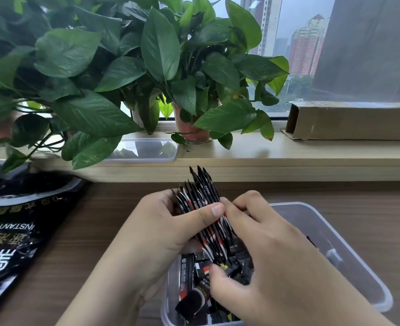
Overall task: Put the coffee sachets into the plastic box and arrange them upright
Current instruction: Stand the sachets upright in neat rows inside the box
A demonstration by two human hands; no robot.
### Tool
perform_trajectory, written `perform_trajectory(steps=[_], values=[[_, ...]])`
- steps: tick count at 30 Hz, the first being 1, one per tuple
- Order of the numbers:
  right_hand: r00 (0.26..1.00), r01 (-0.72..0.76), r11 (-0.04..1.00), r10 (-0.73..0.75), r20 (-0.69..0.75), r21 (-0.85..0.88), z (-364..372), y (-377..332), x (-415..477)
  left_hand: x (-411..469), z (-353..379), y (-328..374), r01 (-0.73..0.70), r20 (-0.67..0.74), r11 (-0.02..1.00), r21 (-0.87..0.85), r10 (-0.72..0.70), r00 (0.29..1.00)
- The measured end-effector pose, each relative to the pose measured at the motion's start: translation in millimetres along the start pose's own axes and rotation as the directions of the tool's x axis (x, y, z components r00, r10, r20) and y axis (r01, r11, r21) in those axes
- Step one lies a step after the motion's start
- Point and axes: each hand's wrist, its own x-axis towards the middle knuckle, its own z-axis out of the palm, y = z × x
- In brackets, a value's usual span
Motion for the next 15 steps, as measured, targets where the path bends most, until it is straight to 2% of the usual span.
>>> perform_trajectory(steps=[4, 7, 11, 15], values=[[0.997, -0.042, 0.999, 0.040, -0.059, -0.032, 6.5, -4.4, 1.9, 0.5, 2.7, -0.4, -0.047, -0.088, 0.997, -0.054, 0.042, 0.995], [0.996, -0.032, 0.999, 0.032, -0.080, -0.005, 7.7, -1.3, 3.5, -0.5, 8.7, 1.4, -0.052, -0.084, 0.993, -0.102, 0.044, 0.995], [1.000, 0.005, 0.985, 0.000, -0.025, 0.170, 1.1, 5.5, 3.5, -2.2, 9.6, 4.4, -0.045, -0.088, 0.993, -0.105, 0.036, 0.995], [0.996, 0.078, 0.966, -0.068, -0.049, 0.247, -1.9, 10.4, 5.3, -2.4, 9.6, 10.7, -0.021, -0.105, 0.987, -0.159, 0.004, 0.994]])
